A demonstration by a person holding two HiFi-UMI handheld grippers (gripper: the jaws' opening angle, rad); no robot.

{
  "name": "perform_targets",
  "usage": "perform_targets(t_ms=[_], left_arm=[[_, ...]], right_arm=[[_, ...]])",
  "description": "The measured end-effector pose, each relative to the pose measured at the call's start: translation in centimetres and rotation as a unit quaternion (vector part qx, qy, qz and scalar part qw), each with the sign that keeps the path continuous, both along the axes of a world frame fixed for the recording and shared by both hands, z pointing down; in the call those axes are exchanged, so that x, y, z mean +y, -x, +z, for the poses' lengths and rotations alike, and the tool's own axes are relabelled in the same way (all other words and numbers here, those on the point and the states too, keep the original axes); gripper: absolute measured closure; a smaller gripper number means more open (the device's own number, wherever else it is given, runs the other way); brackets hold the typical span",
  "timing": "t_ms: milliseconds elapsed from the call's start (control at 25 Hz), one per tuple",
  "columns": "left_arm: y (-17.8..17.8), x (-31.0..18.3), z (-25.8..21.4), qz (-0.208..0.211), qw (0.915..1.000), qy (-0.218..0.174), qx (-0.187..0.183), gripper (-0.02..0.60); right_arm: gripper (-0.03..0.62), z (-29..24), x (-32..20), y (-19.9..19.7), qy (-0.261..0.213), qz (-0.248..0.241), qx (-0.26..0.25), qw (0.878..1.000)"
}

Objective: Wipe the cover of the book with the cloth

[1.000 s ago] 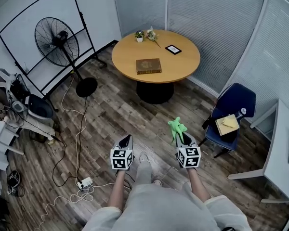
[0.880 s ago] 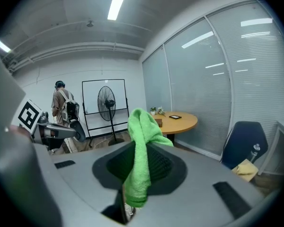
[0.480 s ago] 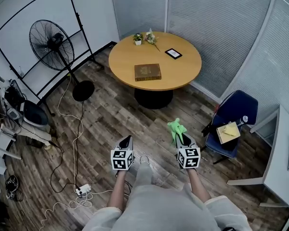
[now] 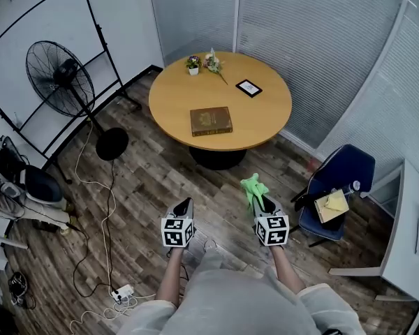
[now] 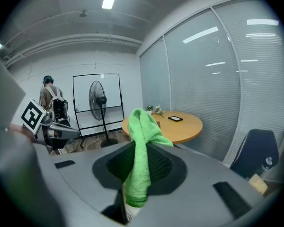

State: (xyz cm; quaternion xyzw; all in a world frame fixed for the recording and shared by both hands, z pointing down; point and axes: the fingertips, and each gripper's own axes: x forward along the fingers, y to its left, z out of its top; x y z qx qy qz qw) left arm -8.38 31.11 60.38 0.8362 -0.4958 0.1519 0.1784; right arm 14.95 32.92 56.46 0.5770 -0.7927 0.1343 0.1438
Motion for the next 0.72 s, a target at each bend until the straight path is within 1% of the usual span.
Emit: perform_targets(t_ms=[440, 720], left_arm=[[2.4, -12.1, -0.3, 0.017, 0.9998, 0.004, 0.007, 0.574], [3.0, -17.1, 0.0, 0.027, 0.9996, 0.006, 0.009, 0.574]], right_arm=[[0.522, -0.8, -11.3, 2.7, 0.001, 0.014, 0.007, 1.0], [0.521, -0.5, -15.8, 3.5, 0.002, 0.023, 0.009, 1.0]])
